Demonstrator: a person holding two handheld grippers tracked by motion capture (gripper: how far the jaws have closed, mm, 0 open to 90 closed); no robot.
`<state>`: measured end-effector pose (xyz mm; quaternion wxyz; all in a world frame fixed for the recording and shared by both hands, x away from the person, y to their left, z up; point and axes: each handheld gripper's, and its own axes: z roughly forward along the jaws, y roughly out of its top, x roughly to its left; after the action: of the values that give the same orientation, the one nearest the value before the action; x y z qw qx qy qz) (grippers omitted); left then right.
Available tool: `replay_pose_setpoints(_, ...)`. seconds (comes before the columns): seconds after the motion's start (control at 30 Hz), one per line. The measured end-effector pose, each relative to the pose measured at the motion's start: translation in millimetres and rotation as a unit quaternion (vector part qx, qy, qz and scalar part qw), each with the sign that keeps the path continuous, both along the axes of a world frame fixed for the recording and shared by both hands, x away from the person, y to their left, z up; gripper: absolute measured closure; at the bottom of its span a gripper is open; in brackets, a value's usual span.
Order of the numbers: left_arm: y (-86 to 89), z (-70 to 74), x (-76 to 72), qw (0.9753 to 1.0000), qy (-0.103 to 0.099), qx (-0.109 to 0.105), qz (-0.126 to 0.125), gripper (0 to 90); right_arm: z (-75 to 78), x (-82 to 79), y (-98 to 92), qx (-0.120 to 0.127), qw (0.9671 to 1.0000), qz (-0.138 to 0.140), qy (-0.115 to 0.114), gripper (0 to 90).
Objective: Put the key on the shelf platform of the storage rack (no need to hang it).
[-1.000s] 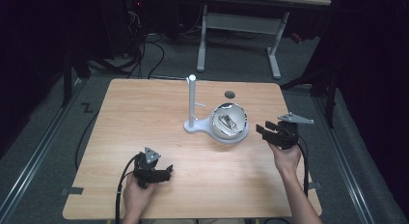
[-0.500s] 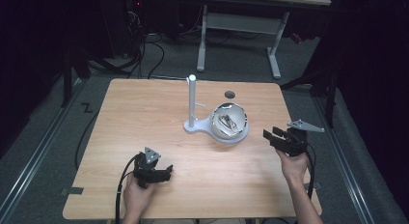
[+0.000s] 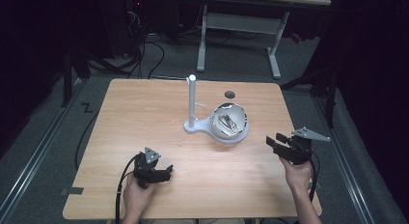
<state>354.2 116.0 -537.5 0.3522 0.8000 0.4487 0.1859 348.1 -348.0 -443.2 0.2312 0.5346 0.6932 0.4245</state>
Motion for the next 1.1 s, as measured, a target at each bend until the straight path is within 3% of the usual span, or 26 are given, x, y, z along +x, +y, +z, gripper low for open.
replay_pose_setpoints(0.37,0.1,0.1,-0.1,1.0000,0.001,0.001,-0.001,15.6,-4.8,-15.5,-4.8,0.009,0.9999,-0.002,-0.005,49.7)
replay_pose_setpoints(1.1,0.1,0.1,-0.1,1.0000,0.000,0.001,-0.001,15.6,-21.9,-34.1,6.0,0.015,0.9998,0.015,0.001,49.6)
